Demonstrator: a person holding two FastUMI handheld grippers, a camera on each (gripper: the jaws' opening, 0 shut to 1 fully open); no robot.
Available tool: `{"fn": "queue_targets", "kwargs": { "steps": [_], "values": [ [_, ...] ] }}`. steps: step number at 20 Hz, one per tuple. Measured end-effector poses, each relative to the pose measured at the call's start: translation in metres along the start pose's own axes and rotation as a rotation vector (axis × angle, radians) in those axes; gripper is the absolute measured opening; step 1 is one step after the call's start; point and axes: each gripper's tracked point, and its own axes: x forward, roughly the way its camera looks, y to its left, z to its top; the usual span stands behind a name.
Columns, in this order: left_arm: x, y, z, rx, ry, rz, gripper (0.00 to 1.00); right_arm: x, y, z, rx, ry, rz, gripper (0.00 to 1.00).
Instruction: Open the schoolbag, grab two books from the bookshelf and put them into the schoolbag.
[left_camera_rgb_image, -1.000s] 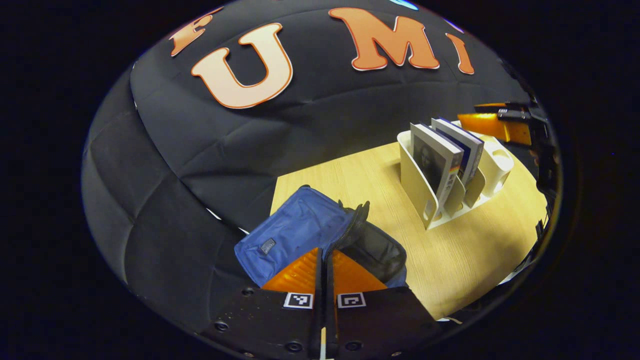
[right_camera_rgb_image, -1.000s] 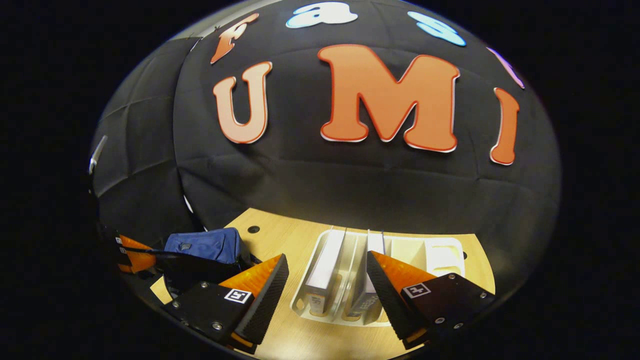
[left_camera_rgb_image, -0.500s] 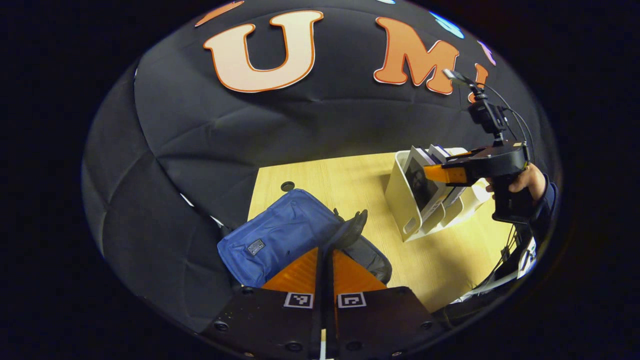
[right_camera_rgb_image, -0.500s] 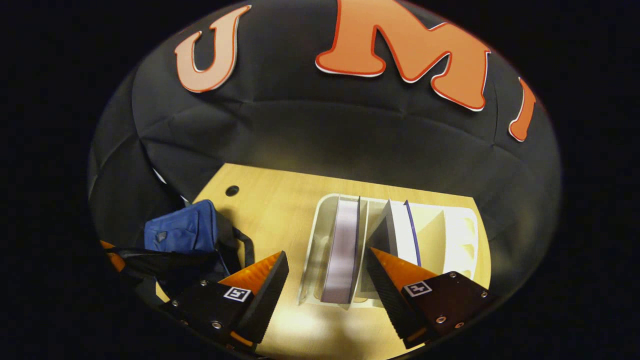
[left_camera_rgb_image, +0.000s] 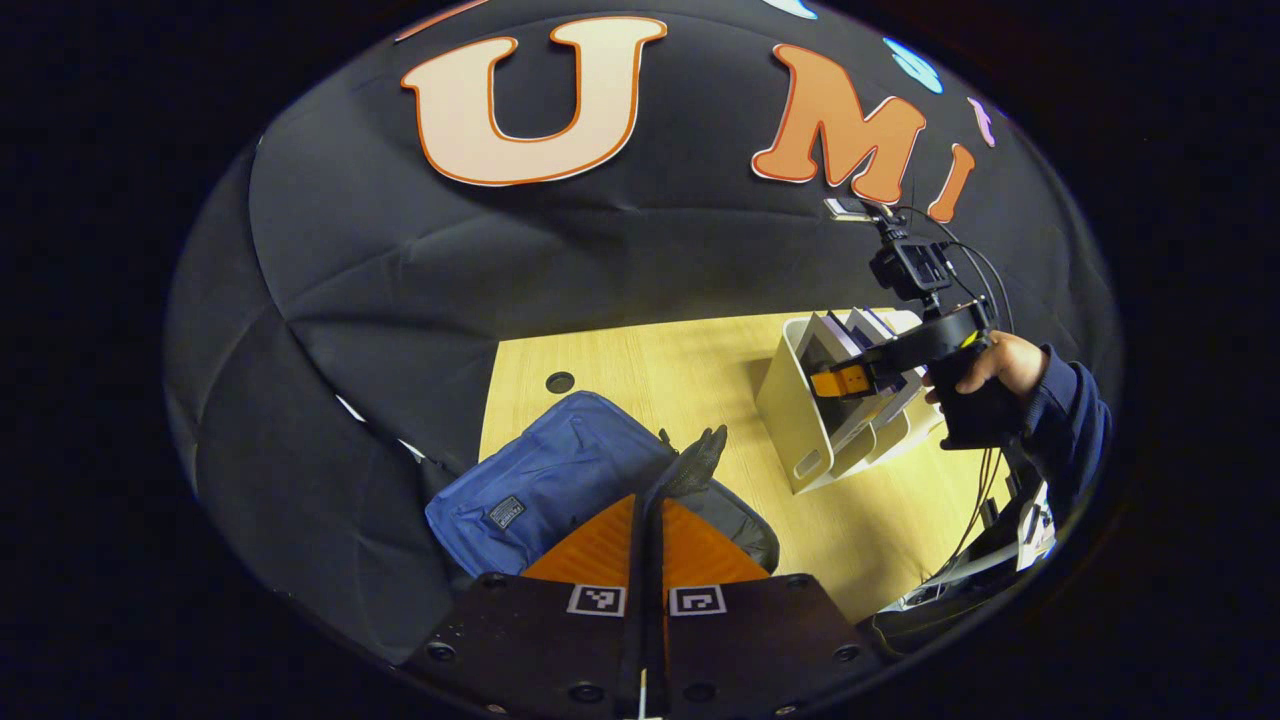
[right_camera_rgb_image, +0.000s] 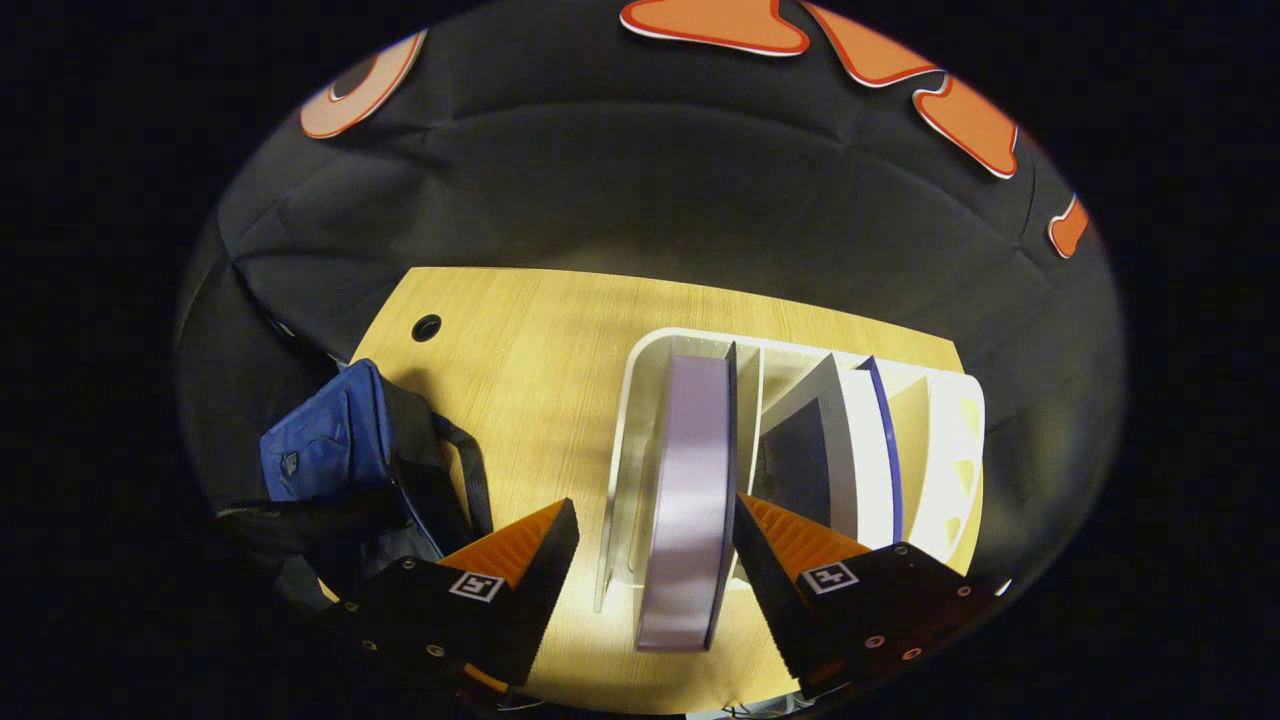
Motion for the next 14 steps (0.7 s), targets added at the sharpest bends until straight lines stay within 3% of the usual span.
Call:
{"fn": "queue_targets", "kwargs": {
  "steps": [3,4,5,7,8,9,10,11,14],
  "values": [
    [0.003,-0.001,0.003,0.005,0.001,-0.017,0.02,0.017,-0.016,-0.005,0.002,0.062,-0.057,0.75],
    [0.003,0.001,0.004,0.007,-0.005,-0.02,0.02,0.023,-0.019,-0.007,0.006,0.078,-0.064,0.64],
    [0.003,0.002,0.003,0.008,-0.005,-0.025,0.02,0.032,-0.018,-0.013,0.023,0.104,-0.048,0.58],
    [0.007,0.001,0.003,0.001,-0.001,-0.033,0.02,0.029,-0.008,-0.013,0.045,0.146,-0.007,0.56],
    [0.008,0.001,0.002,-0.003,0.001,-0.036,0.02,0.03,-0.009,-0.016,0.037,0.165,-0.008,0.43],
    [0.009,0.0,0.002,-0.005,0.0,-0.038,0.02,0.033,-0.007,-0.018,0.018,0.18,-0.005,0.44],
    [0.01,0.001,0.002,-0.007,0.0,-0.042,0.02,0.033,-0.005,-0.018,0.005,0.184,0.003,0.36],
    [0.01,0.001,0.002,-0.01,-0.001,-0.042,0.02,0.032,-0.006,-0.018,0.0,0.183,-0.001,0.44],
    [0.01,0.001,0.002,-0.014,0.003,-0.046,0.02,0.026,-0.008,-0.022,0.002,0.194,0.023,0.41]
  ]
}}
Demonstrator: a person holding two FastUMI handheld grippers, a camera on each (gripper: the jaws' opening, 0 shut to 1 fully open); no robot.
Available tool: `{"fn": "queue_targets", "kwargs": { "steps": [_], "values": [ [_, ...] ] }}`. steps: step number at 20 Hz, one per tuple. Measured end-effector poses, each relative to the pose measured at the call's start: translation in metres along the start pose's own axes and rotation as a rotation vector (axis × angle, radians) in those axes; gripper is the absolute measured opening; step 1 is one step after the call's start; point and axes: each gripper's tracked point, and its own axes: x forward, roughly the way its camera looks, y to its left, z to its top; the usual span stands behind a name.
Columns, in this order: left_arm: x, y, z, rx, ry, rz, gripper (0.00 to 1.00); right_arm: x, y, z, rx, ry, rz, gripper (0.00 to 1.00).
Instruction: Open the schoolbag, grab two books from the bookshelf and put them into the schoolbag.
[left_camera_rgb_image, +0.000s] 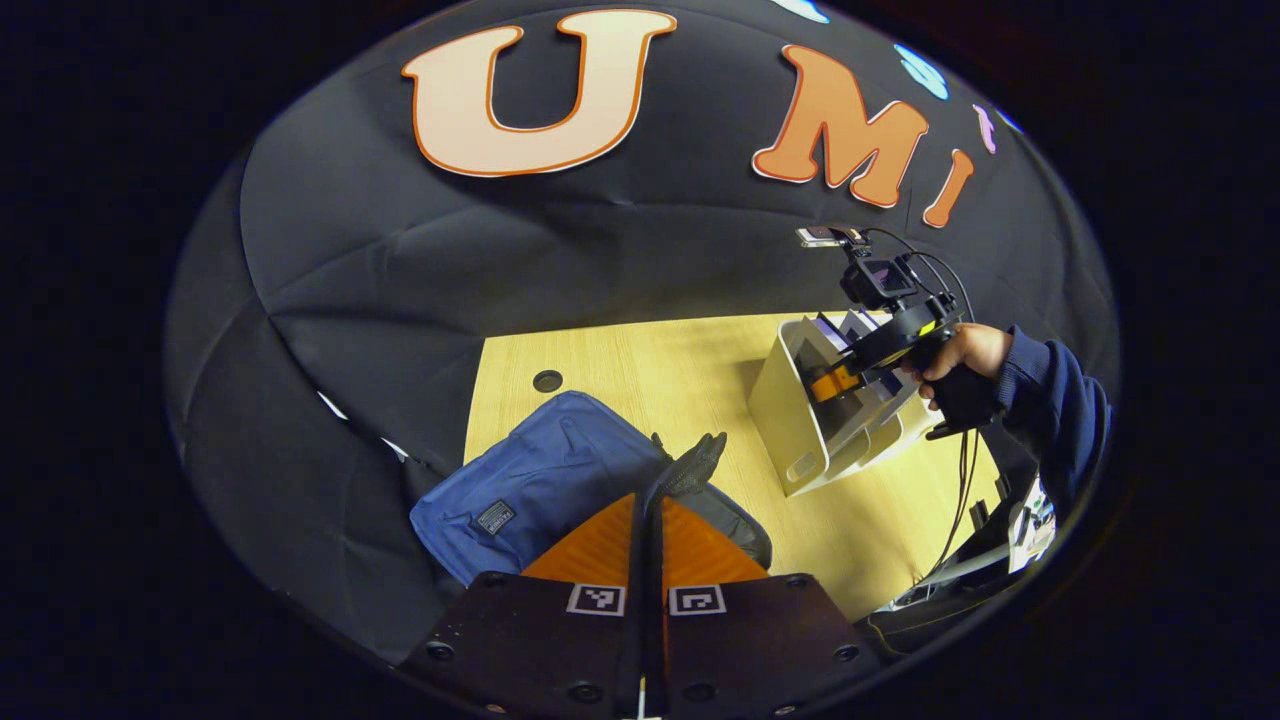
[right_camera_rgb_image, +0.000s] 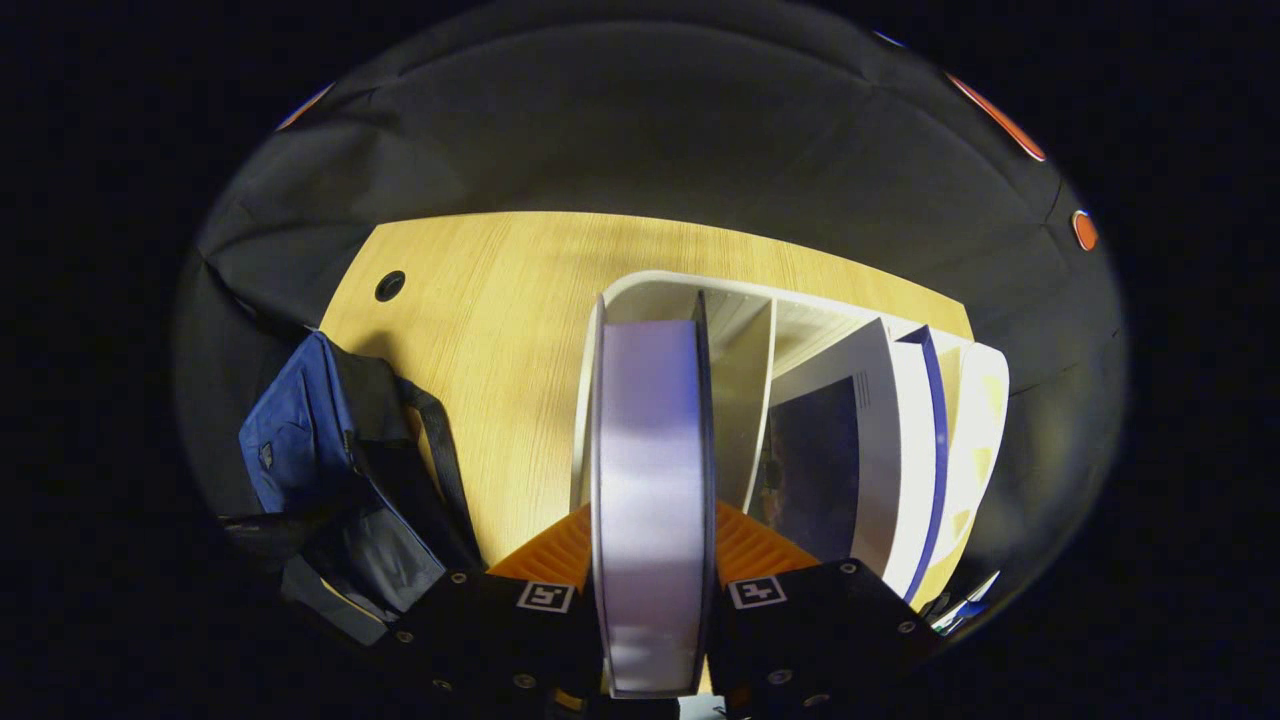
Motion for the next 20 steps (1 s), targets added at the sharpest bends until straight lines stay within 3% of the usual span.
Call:
{"fn": "queue_targets", "kwargs": {
  "steps": [1,2,3,4,7,12,20],
  "values": [
    [0.0,0.001,0.001,-0.001,-0.001,0.002,0.02,-0.004,-0.002,0.001,0.005,-0.005,0.011,0.34],
    [0.0,0.0,0.0,0.0,0.002,0.001,0.02,-0.011,-0.005,0.0,0.01,-0.01,0.026,0.41],
    [0.001,0.0,0.0,0.0,0.004,0.004,0.02,-0.018,-0.006,0.002,0.02,-0.021,0.047,0.32],
    [0.001,-0.001,0.0,0.003,0.008,0.001,0.02,-0.026,-0.008,0.002,0.03,-0.028,0.073,0.4],
    [0.001,0.0,0.0,0.012,0.016,0.003,0.02,-0.058,-0.014,0.001,0.049,-0.036,0.15,0.4],
    [0.001,0.002,0.004,0.031,0.026,0.011,0.02,-0.129,-0.038,0.013,0.043,-0.152,0.183,0.4],
    [0.001,0.008,0.017,0.051,0.034,0.036,0.02,-0.223,-0.004,-0.008,0.079,-0.317,0.429,0.4]
  ]
}}
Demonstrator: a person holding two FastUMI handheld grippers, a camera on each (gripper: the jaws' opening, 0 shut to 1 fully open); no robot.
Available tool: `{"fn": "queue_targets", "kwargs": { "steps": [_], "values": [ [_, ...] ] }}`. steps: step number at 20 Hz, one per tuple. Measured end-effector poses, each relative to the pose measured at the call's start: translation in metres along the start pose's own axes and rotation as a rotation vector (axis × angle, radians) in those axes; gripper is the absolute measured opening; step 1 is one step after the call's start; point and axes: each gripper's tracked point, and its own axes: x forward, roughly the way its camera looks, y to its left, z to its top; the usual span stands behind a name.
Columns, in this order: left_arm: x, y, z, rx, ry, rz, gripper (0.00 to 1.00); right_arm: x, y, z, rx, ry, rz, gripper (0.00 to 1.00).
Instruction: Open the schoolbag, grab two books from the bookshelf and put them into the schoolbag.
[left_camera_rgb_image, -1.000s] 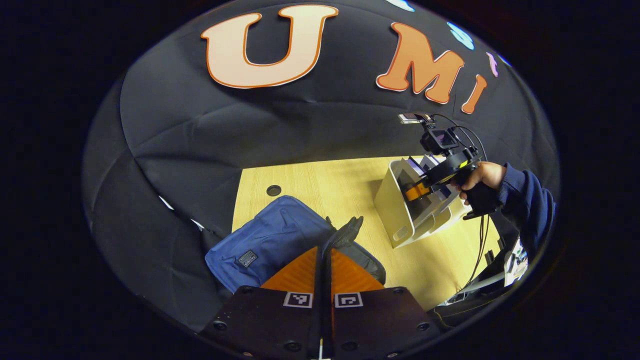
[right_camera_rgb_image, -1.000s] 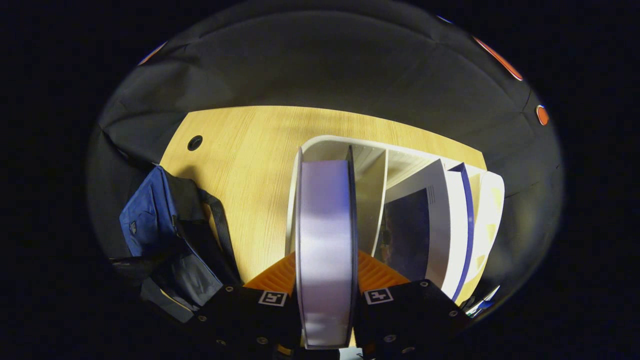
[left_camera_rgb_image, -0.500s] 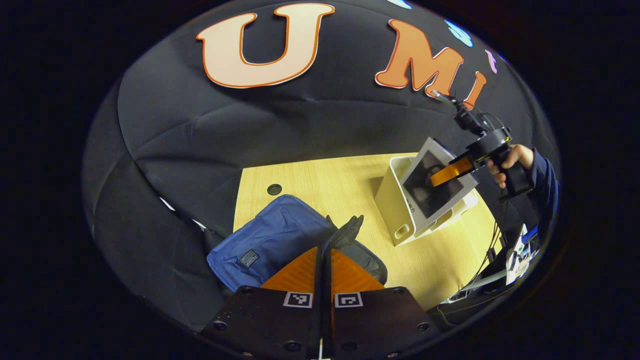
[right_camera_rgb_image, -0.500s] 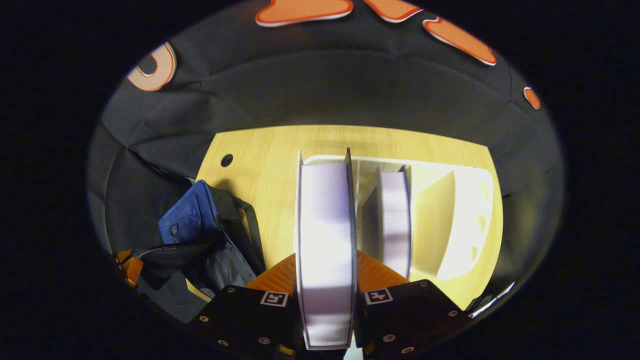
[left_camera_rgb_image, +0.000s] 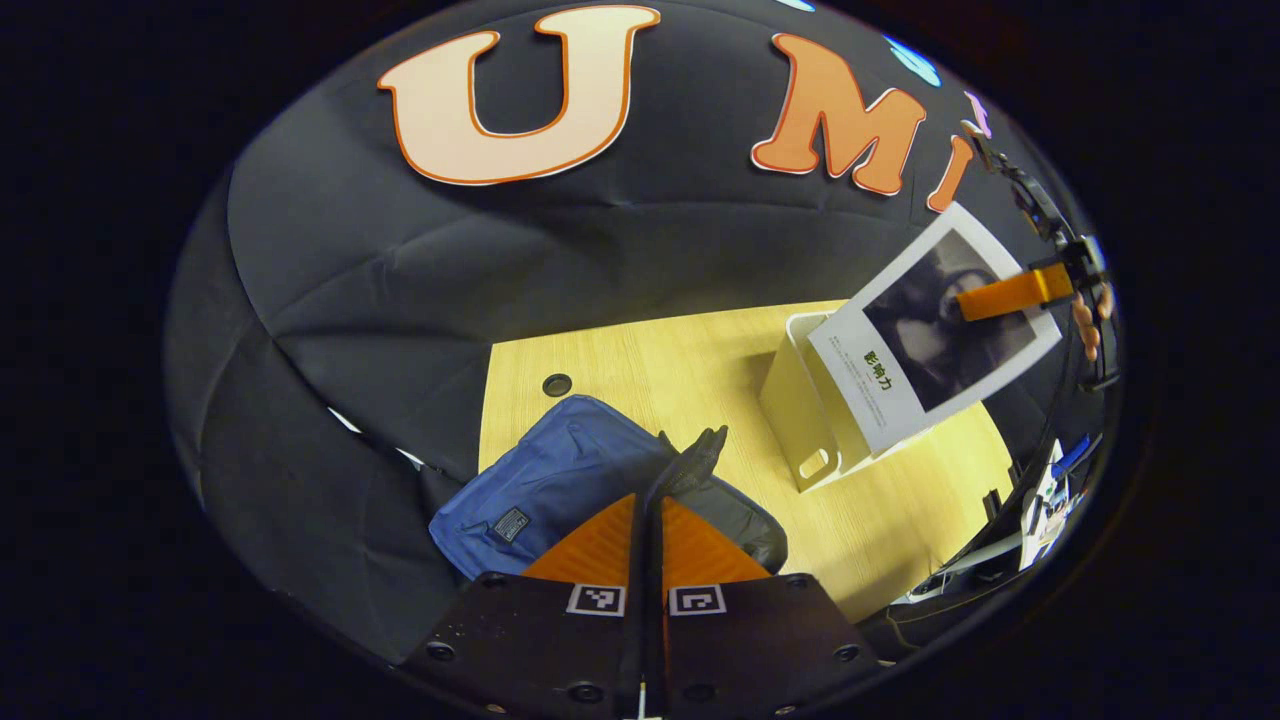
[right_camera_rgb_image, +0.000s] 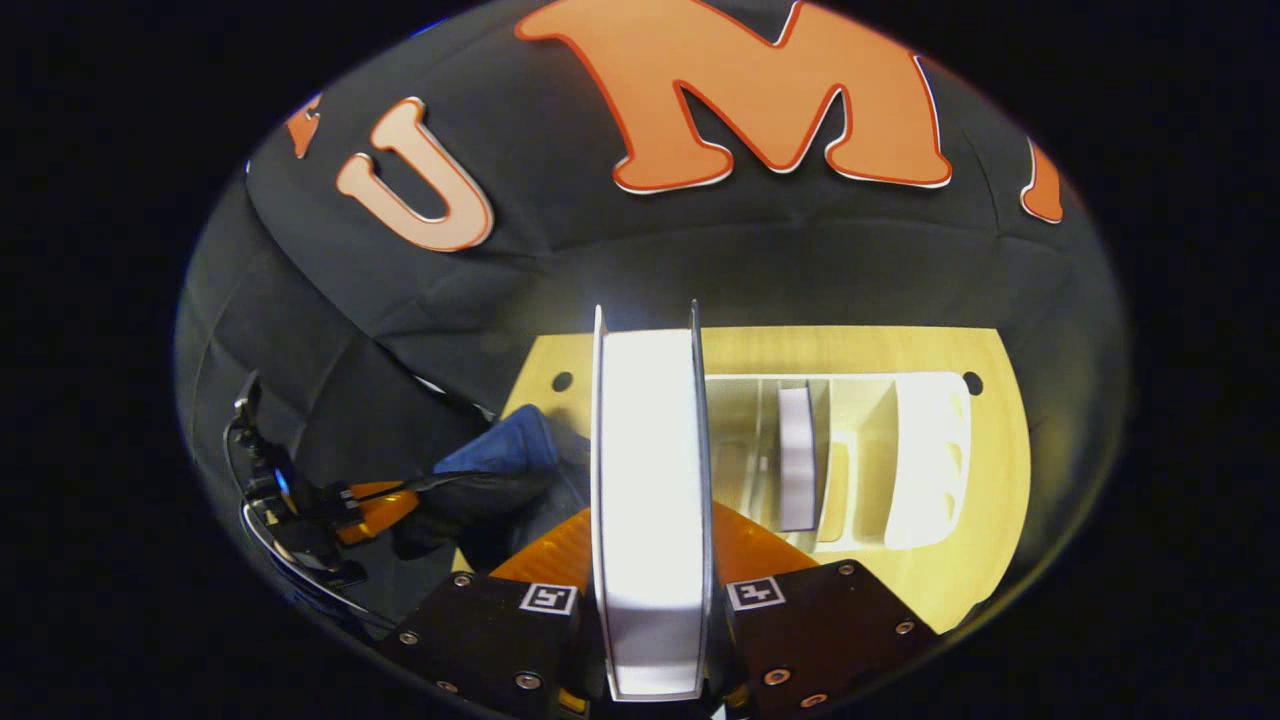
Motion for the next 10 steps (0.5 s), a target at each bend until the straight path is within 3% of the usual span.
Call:
{"fn": "queue_targets", "kwargs": {
  "steps": [4,10],
  "values": [
    [0.0,-0.001,0.009,0.005,-0.002,0.0,0.02,0.011,0.038,-0.049,-0.006,0.039,0.091,0.4],
    [0.002,-0.012,0.016,-0.015,0.009,-0.016,0.02,0.062,0.08,-0.096,0.172,0.04,0.192,0.39]
  ]
}}
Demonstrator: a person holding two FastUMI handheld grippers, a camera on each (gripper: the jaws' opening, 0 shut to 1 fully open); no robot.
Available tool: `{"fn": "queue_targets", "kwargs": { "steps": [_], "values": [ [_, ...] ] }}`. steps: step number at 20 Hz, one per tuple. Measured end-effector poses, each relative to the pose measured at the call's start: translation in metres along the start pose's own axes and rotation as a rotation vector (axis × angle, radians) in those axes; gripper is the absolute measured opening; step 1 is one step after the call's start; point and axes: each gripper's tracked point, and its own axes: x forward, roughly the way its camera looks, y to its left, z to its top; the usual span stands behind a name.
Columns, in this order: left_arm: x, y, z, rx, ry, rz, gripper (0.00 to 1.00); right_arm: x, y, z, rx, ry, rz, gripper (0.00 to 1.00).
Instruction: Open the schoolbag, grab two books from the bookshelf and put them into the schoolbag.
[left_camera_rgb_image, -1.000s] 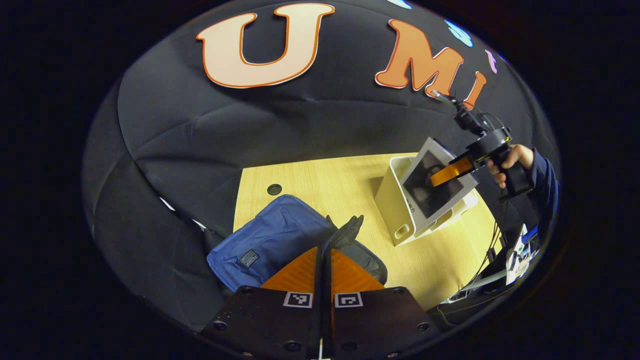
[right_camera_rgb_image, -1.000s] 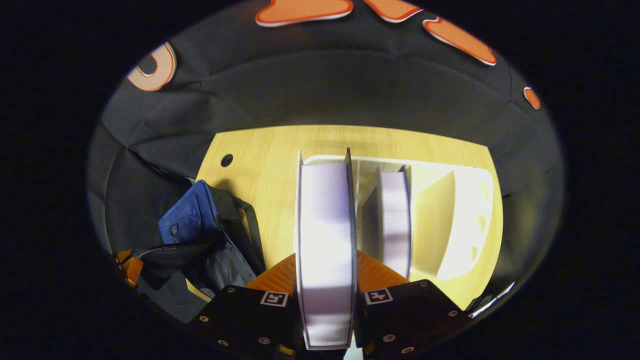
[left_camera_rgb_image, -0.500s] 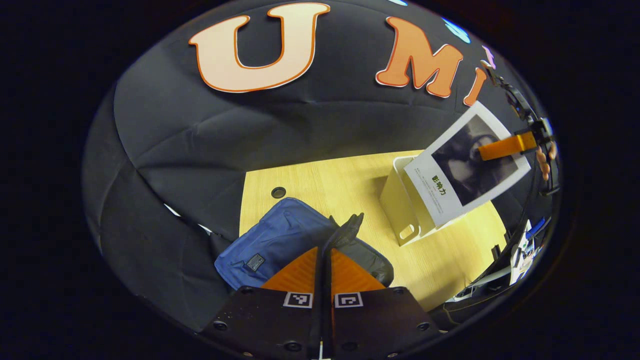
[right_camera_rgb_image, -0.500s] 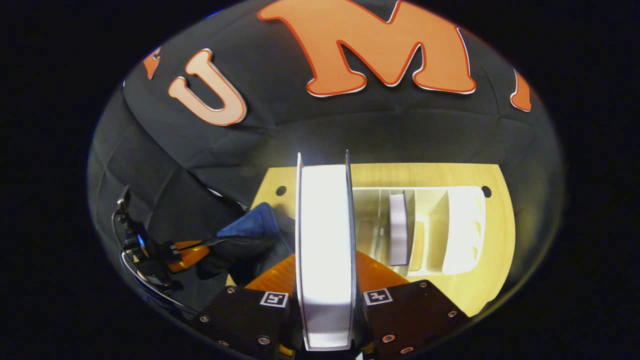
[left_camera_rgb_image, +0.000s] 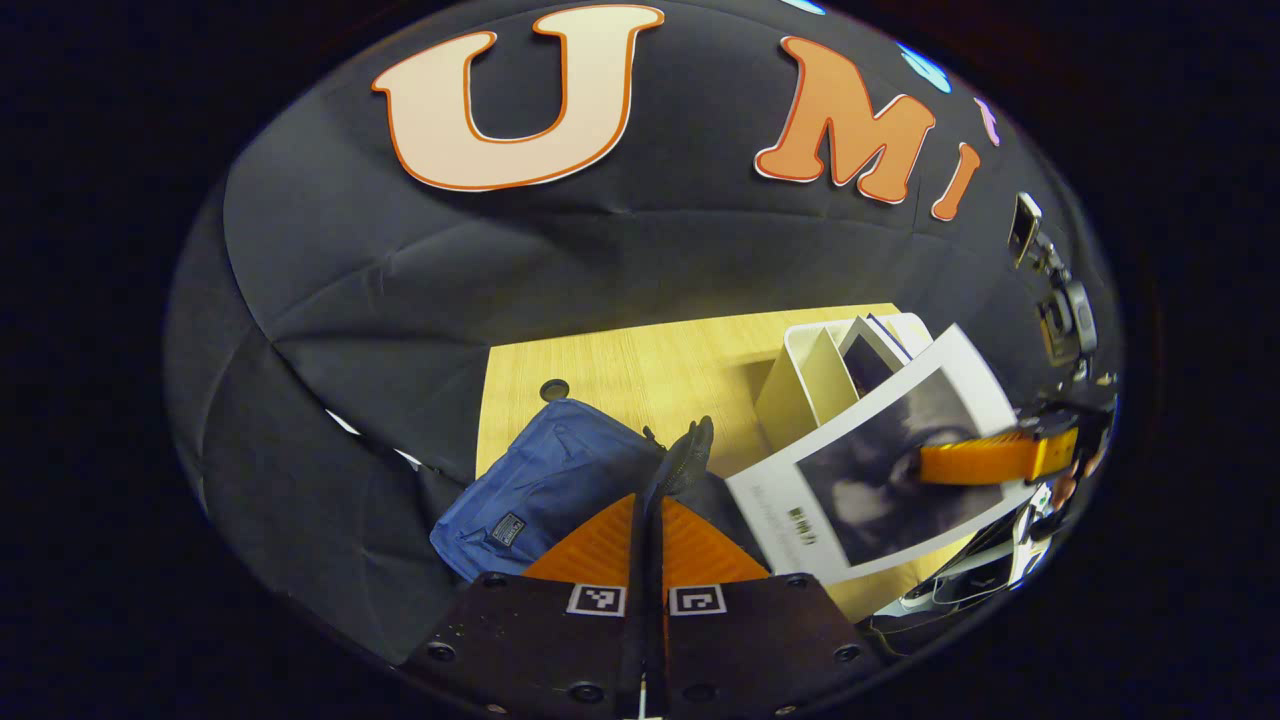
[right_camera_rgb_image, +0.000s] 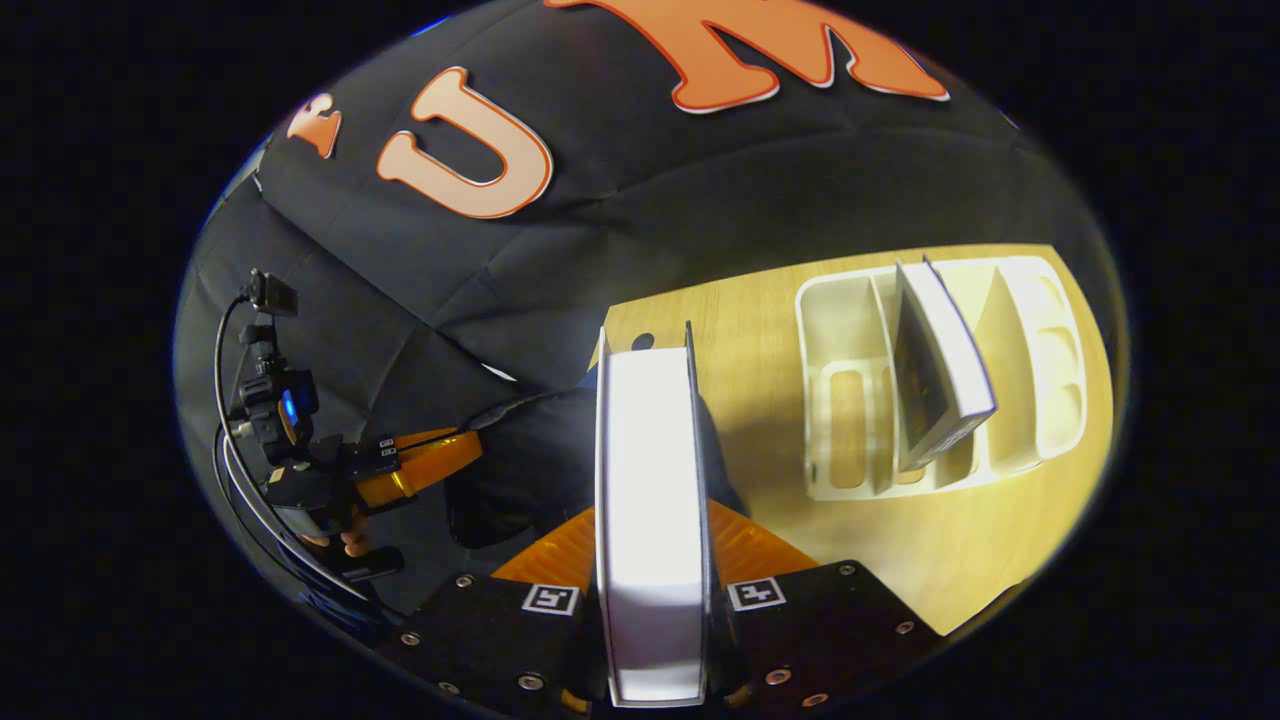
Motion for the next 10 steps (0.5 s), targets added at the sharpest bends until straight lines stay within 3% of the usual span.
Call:
{"fn": "queue_targets", "kwargs": {
  "steps": [4,10],
  "values": [
    [0.002,-0.003,0.0,-0.005,0.005,-0.007,0.02,0.043,0.006,-0.018,0.06,-0.074,-0.025,0.39],
    [0.005,-0.012,-0.004,-0.015,0.014,-0.032,0.02,0.106,0.01,-0.045,0.18,-0.057,-0.018,0.39]
  ]
}}
